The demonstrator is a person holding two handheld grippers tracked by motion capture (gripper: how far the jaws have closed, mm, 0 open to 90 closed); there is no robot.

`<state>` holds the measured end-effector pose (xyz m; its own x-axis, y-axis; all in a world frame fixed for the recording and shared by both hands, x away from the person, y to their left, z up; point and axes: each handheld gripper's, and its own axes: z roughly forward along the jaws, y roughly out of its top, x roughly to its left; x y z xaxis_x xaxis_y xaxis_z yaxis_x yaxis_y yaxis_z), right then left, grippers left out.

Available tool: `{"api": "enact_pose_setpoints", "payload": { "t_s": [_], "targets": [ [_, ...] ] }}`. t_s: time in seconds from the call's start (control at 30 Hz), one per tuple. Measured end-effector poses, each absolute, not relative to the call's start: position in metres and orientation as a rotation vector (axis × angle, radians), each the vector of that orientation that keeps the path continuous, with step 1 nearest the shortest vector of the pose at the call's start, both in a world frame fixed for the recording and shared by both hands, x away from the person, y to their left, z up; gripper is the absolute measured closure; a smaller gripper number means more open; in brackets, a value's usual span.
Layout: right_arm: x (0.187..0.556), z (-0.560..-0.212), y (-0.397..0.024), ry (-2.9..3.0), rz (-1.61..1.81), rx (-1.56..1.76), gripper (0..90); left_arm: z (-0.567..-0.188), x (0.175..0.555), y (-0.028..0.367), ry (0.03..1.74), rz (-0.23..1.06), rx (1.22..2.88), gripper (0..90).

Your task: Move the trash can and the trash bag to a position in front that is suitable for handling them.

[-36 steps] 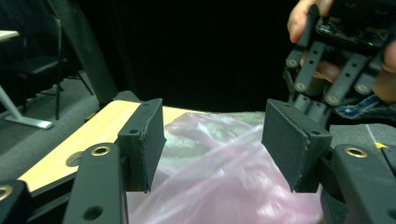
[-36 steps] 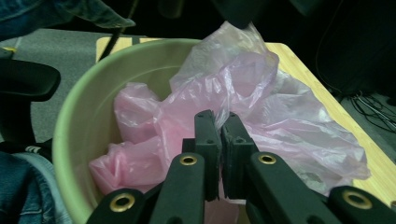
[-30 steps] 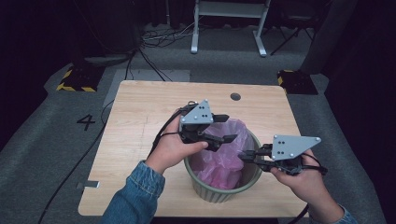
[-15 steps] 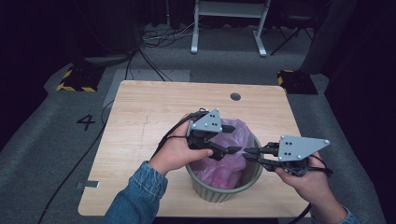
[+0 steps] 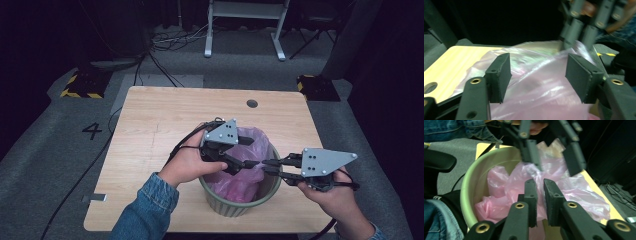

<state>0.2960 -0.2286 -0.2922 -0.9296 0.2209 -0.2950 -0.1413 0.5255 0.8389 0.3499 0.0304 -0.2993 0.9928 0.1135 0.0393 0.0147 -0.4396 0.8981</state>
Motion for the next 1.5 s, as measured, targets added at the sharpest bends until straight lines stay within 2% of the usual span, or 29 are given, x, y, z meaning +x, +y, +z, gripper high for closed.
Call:
{"api": "enact_pose_setpoints", "payload": {
  "t_s": [0.13, 0.27, 0.3, 0.4, 0.47, 0.5, 0.67, 1.0, 1.13, 1.17, 1.23, 1.27, 1.3, 1.33, 1.37, 1.4, 1.43, 1.5],
  "targets": [
    [0.294, -0.289, -0.235, 2.316, 1.378, 0.122, 70.9, -0.299, 0.350, 0.031, 0.092, 0.098, 2.061, 40.1],
    [0.294, -0.290, -0.238, 2.287, 1.370, 0.146, 71.0, -0.300, 0.350, 0.030, 0.103, 0.089, 2.089, 46.9],
    [0.294, -0.291, -0.238, 2.285, 1.370, 0.145, 71.5, -0.300, 0.350, 0.030, 0.100, 0.083, 2.091, 51.2],
    [0.294, -0.293, -0.238, 2.284, 1.375, 0.153, 72.3, -0.301, 0.350, 0.030, 0.086, 0.069, 2.098, 73.3],
    [0.294, -0.294, -0.238, 2.289, 1.371, 0.152, 79.0, -0.300, 0.349, 0.032, 0.082, 0.064, 2.104, 88.0],
    [0.293, -0.294, -0.238, 2.294, 1.367, 0.157, 82.6, -0.300, 0.348, 0.033, 0.087, 0.073, 2.100, 89.9],
    [0.291, -0.295, -0.243, 2.304, 1.371, 0.171, 88.9, -0.292, 0.345, 0.044, 0.115, 0.109, 2.042, 90.0],
    [0.291, -0.297, -0.252, 2.319, 1.383, 0.188, 90.0, -0.291, 0.341, 0.074, 0.183, 0.162, 2.009, 90.0],
    [0.293, -0.298, -0.255, 2.326, 1.422, 0.214, 90.0, -0.293, 0.341, 0.081, 0.205, 0.139, 1.974, 90.0],
    [0.293, -0.298, -0.256, 2.320, 1.446, 0.225, 83.4, -0.293, 0.341, 0.082, 0.201, 0.136, 1.976, 90.0],
    [0.296, -0.297, -0.254, 2.271, 1.502, 0.278, 51.4, -0.295, 0.341, 0.080, 0.193, 0.127, 1.977, 90.0],
    [0.298, -0.297, -0.251, 2.245, 1.505, 0.307, 39.2, -0.295, 0.340, 0.079, 0.191, 0.124, 1.978, 90.0],
    [0.300, -0.298, -0.248, 2.235, 1.504, 0.322, 30.9, -0.295, 0.340, 0.078, 0.188, 0.123, 1.979, 90.0],
    [0.303, -0.299, -0.244, 2.242, 1.505, 0.329, 28.6, -0.295, 0.339, 0.077, 0.184, 0.122, 1.977, 90.0],
    [0.304, -0.300, -0.240, 2.262, 1.505, 0.327, 37.1, -0.295, 0.339, 0.076, 0.184, 0.120, 1.975, 90.0],
    [0.304, -0.301, -0.236, 2.294, 1.492, 0.298, 57.7, -0.294, 0.338, 0.076, 0.180, 0.119, 1.972, 90.0],
    [0.304, -0.302, -0.234, 2.341, 1.463, 0.255, 74.1, -0.294, 0.338, 0.076, 0.181, 0.116, 1.964, 90.0],
    [0.303, -0.303, -0.231, 2.370, 1.425, 0.255, 88.8, -0.293, 0.337, 0.078, 0.191, 0.122, 1.954, 90.0]
  ]
}}
